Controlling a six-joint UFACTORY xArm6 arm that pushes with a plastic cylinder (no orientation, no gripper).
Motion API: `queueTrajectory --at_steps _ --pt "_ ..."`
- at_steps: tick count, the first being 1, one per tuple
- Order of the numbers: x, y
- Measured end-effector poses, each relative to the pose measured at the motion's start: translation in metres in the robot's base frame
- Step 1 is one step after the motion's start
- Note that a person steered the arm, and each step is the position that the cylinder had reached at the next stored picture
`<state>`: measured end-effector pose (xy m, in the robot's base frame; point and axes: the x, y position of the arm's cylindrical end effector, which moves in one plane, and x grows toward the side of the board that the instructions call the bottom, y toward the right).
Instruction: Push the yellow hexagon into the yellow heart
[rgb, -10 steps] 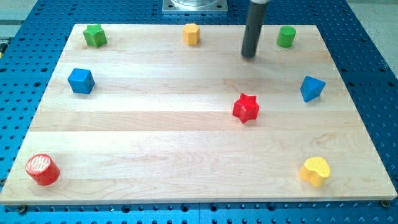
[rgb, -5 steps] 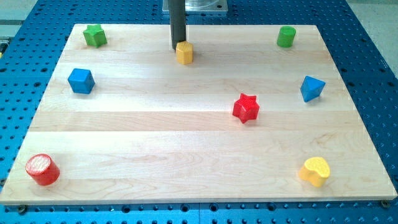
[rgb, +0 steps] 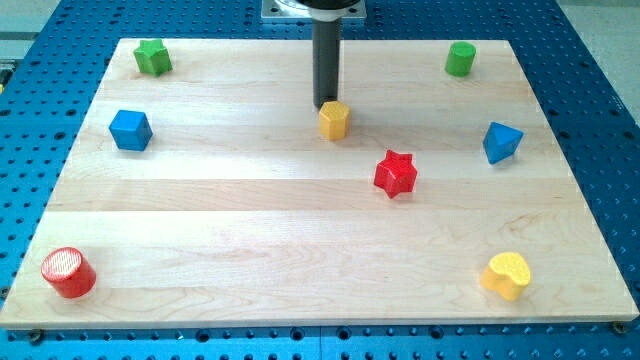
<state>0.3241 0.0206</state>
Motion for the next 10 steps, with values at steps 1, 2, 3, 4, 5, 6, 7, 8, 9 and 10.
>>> queueTrajectory --at_steps 1,2,3,4,5,6,7,8,9,10 --pt "0.024 0.007" --pt "0.076 -0.007" --pt "0.118 -0.008" --pt "0.13 -0.029" --pt "0.115 -0.062" --pt "0.143 -0.081" --pt "0.189 -0.081" --pt "0.196 -0.081" --pt "0.181 -0.081" --pt "0.154 -0.027"
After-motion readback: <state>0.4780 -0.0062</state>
